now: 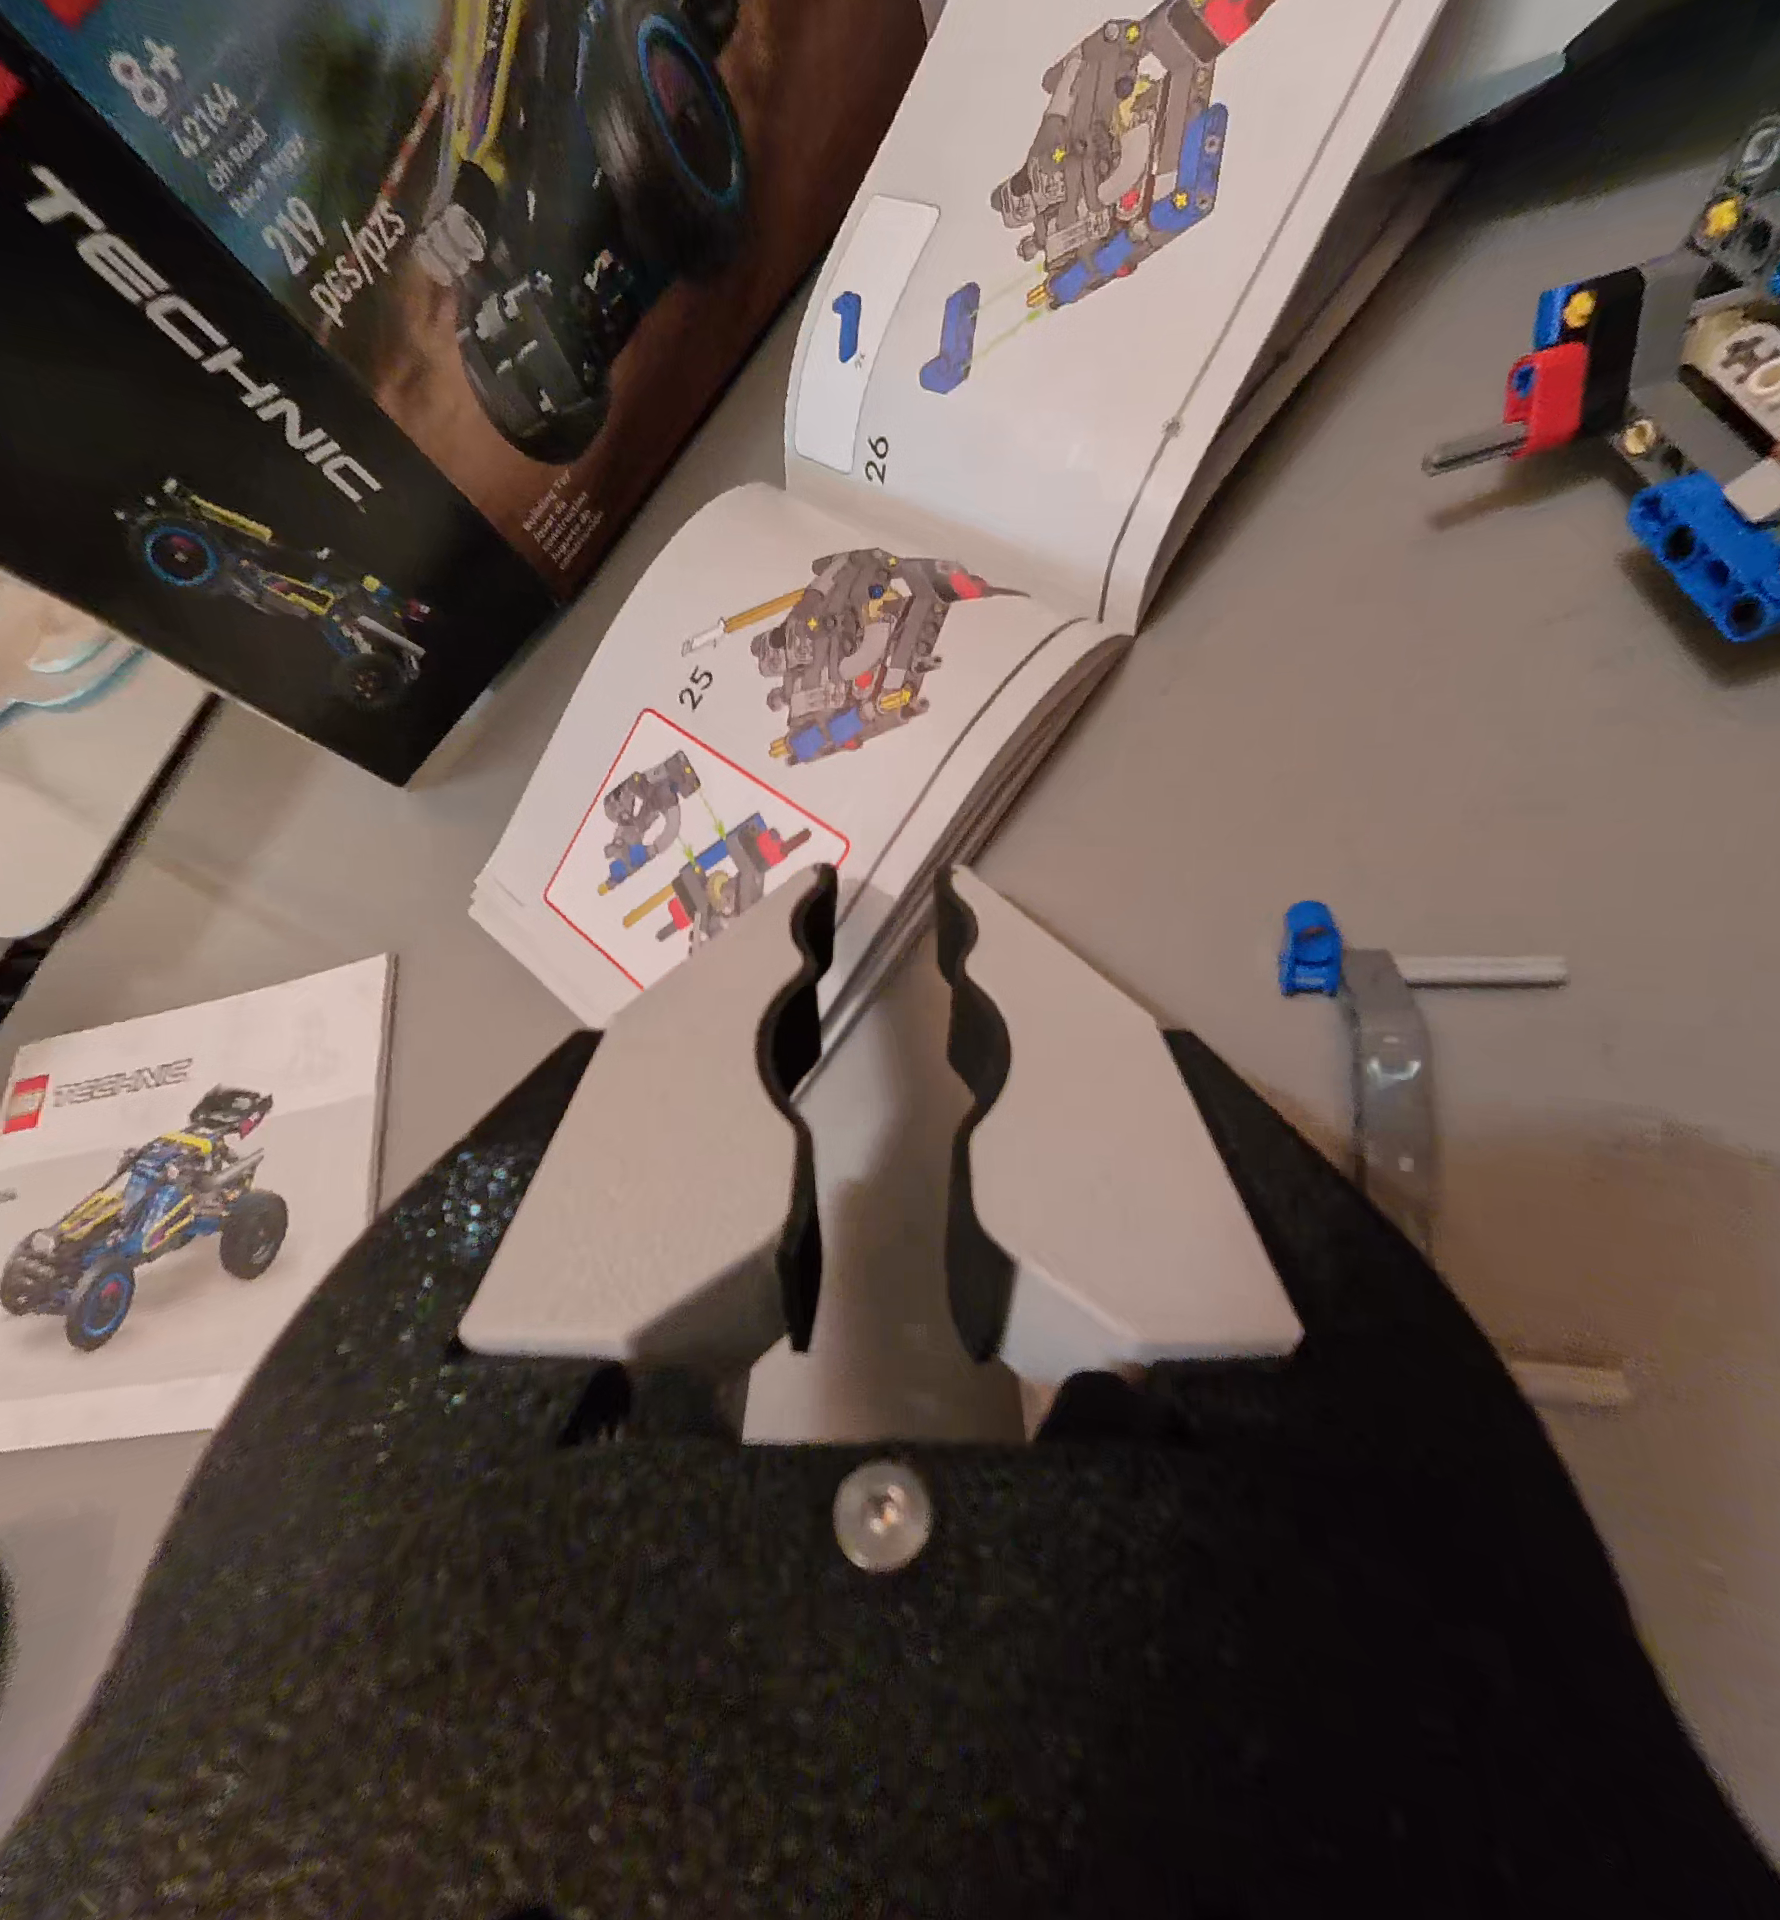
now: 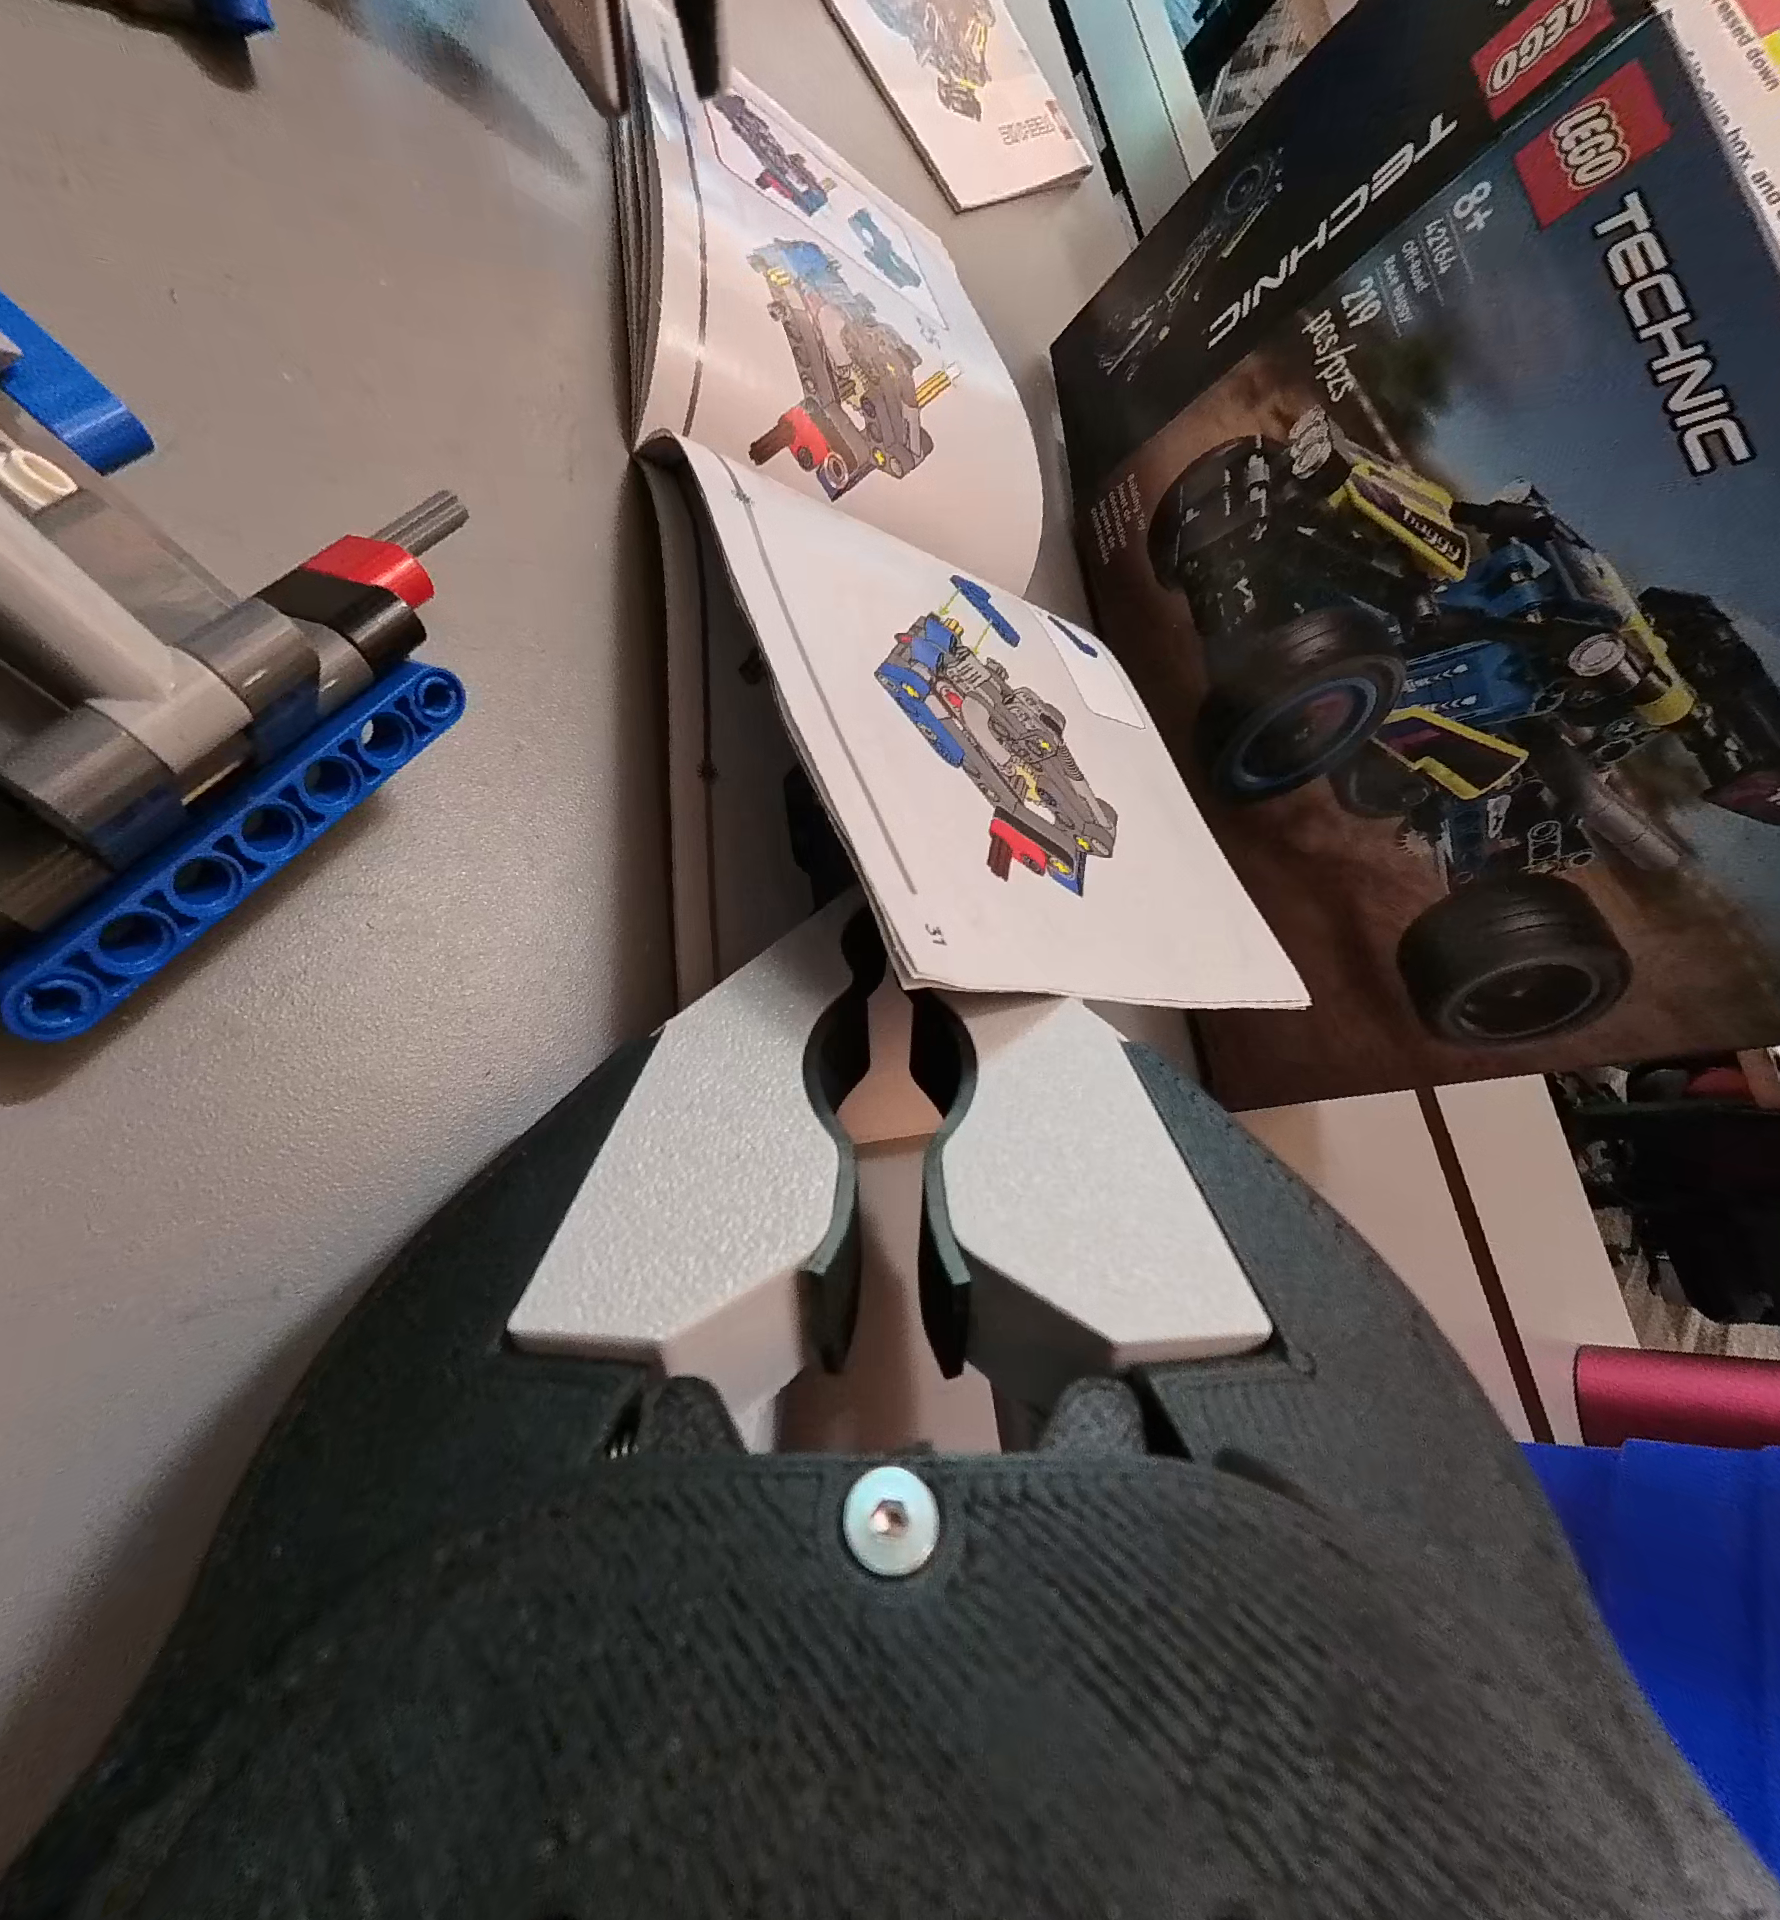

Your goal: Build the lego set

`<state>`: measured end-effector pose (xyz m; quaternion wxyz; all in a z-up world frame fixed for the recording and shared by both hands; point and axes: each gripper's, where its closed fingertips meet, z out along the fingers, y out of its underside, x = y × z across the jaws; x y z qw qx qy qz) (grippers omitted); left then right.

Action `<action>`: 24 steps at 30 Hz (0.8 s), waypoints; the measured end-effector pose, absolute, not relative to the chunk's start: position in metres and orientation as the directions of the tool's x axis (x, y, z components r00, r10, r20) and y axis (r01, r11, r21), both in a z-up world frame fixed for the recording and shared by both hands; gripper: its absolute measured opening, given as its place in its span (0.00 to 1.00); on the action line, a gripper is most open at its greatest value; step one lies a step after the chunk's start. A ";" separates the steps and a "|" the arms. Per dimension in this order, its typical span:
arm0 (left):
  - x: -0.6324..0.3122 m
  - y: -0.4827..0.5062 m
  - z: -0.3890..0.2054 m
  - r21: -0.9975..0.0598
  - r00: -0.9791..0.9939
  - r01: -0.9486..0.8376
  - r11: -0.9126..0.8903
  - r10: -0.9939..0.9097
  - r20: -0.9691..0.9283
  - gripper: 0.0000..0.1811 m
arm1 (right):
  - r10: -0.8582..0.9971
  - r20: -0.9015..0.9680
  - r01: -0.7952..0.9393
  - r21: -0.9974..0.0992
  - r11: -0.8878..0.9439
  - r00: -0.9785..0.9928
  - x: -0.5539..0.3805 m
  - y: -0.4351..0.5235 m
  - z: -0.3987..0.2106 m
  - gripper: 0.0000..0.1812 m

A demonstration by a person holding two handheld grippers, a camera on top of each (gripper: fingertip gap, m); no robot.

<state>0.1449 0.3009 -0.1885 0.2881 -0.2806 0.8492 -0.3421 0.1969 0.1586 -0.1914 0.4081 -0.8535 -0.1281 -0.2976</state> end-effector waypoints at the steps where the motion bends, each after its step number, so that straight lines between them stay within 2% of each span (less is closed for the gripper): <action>1: 0.146 0.301 -0.188 -0.739 -0.671 -0.270 0.618 -0.671 -0.316 0.06 | -0.024 0.613 0.462 -0.620 -0.634 0.790 0.197 0.159 -0.191 0.00; 6: 0.149 0.299 -0.182 -0.747 -0.650 -0.248 0.617 -0.678 -0.344 0.00 | -0.024 0.613 0.462 -0.620 -0.634 0.789 0.197 0.158 -0.191 0.00; 13: 0.149 0.300 -0.181 -0.731 -0.642 -0.234 0.641 -0.667 -0.379 0.00 | -0.024 0.614 0.463 -0.620 -0.634 0.789 0.197 0.158 -0.191 0.00; 16: 0.148 0.306 -0.186 -0.711 -0.645 -0.281 0.644 -0.676 -0.357 0.10 | -0.024 0.614 0.463 -0.620 -0.634 0.789 0.197 0.158 -0.191 0.00; 21: 0.148 0.308 -0.198 -0.720 -0.638 -0.375 0.584 -0.726 -0.257 0.09 | -0.024 0.614 0.463 -0.620 -0.634 0.789 0.197 0.158 -0.191 0.00; 24: 0.147 0.304 -0.200 -0.718 -0.646 -0.372 0.588 -0.719 -0.254 0.07 | -0.024 0.613 0.463 -0.620 -0.634 0.789 0.197 0.158 -0.191 0.00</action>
